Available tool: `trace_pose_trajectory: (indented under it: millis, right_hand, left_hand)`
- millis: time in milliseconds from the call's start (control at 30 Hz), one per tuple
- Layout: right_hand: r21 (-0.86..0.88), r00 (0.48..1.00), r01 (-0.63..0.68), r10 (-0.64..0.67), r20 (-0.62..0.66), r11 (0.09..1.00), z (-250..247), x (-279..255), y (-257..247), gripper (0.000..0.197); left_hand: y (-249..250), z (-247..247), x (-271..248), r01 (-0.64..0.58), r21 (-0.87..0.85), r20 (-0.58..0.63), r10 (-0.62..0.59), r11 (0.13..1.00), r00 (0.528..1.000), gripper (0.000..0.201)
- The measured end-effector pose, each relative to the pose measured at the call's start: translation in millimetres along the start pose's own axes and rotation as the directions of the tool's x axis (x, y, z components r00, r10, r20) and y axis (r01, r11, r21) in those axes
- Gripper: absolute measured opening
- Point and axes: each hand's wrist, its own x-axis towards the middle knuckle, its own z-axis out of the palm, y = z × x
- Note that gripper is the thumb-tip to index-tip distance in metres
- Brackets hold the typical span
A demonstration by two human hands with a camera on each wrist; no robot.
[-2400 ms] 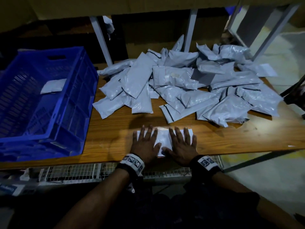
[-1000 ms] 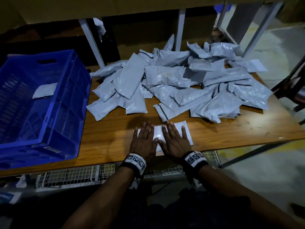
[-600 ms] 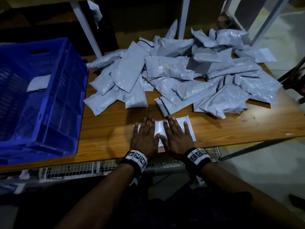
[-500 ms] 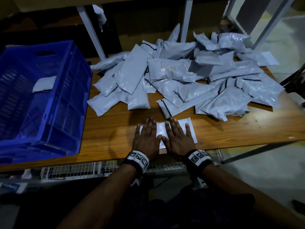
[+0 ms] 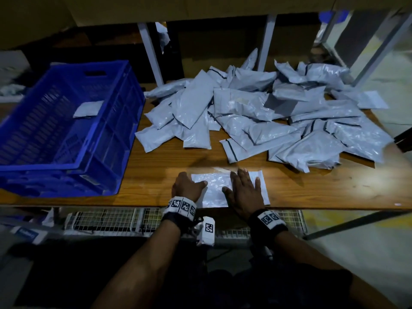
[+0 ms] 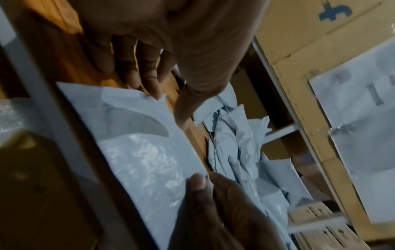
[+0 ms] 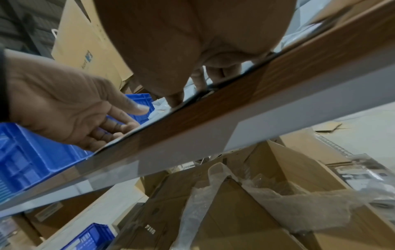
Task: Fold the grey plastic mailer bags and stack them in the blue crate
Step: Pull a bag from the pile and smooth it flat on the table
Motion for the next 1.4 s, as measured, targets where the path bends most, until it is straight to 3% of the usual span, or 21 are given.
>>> trace_pose_trajectory:
  millis: [133, 233, 400, 567, 633, 700, 800, 867, 967, 1100, 1267, 1333, 1400]
  right_hand:
    - [0.017, 1.0, 0.009, -0.009, -0.015, 1.0, -4.4, -0.4, 2.1, 0.07]
    - [0.031, 0.999, 0.03, -0.029, -0.036, 0.999, -4.7, -2.1, 3.0, 0.069]
    - [0.108, 0.99, 0.035, -0.019, -0.142, 0.994, -8.3, -4.2, 2.5, 0.075]
    - [0.368, 0.965, 0.079, 0.022, -0.263, 0.927, -38.6, 8.0, -27.7, 0.09]
    - [0.517, 0.946, 0.142, 0.038, -0.321, 0.844, -47.6, 14.8, -48.8, 0.096]
    - [0.716, 0.953, 0.167, 0.075, -0.293, 0.678, -53.2, 20.6, -75.0, 0.099]
    - [0.911, 0.985, 0.11, 0.081, -0.154, 0.398, -63.6, 26.7, -126.7, 0.101]
    - [0.954, 0.998, 0.023, 0.046, -0.039, 0.298, -71.6, 32.0, -167.9, 0.104]
    - [0.987, 0.997, -0.042, -0.061, 0.052, 0.157, -89.7, 45.0, -237.7, 0.079]
    - [0.981, 0.996, -0.014, -0.089, 0.031, 0.195, -100.1, 73.7, -327.6, 0.053]
    - [0.946, 0.991, 0.094, -0.119, -0.06, 0.312, -115.3, 121.1, -415.2, 0.074]
    - [0.947, 0.996, 0.005, -0.083, 0.023, 0.321, -131.7, 138.3, -438.9, 0.062]
    - [0.956, 0.979, -0.113, -0.134, 0.154, 0.271, -143.1, 154.8, -455.2, 0.049]
  left_hand:
    - [2.7, -10.3, 1.5, 0.057, -0.149, 0.037, -0.052, 0.987, 0.998, 0.043]
    - [-2.9, -17.3, -1.3, 0.072, -0.259, -0.012, -0.078, 0.963, 0.997, 0.014]
    - [-5.0, -37.1, -19.9, -0.113, -0.407, -0.126, 0.066, 0.907, 0.99, 0.023]
    - [-2.5, -107.9, -52.5, -0.357, -0.446, -0.312, 0.231, 0.821, 0.921, 0.008]
    - [-8.1, -150.0, -58.7, -0.411, -0.416, -0.389, 0.25, 0.811, 0.887, 0.013]
    - [-21.3, -195.0, -57.5, -0.452, -0.394, -0.447, 0.263, 0.8, 0.855, 0.019]
    - [-45.4, -262.0, -44.2, -0.492, -0.426, -0.508, 0.25, 0.759, 0.824, 0.022]
    - [-61.5, -304.3, -33.2, -0.504, -0.505, -0.524, 0.215, 0.7, 0.824, 0.019]
    - [-95.8, -357.8, -12.2, -0.488, -0.578, -0.522, 0.164, 0.654, 0.837, 0.022]
    - [-139.5, -421.1, 24.4, -0.446, -0.646, -0.508, 0.087, 0.619, 0.857, 0.011]
    - [-144.1, -496.9, 70.8, -0.492, -0.65, -0.488, 0.178, 0.579, 0.854, 0.014]
    - [-135.0, -524.5, 95.2, -0.525, -0.641, -0.484, 0.236, 0.559, 0.843, 0.02]
    - [-123.5, -550.6, 121.7, -0.527, -0.64, -0.487, 0.235, 0.559, 0.841, 0.019]
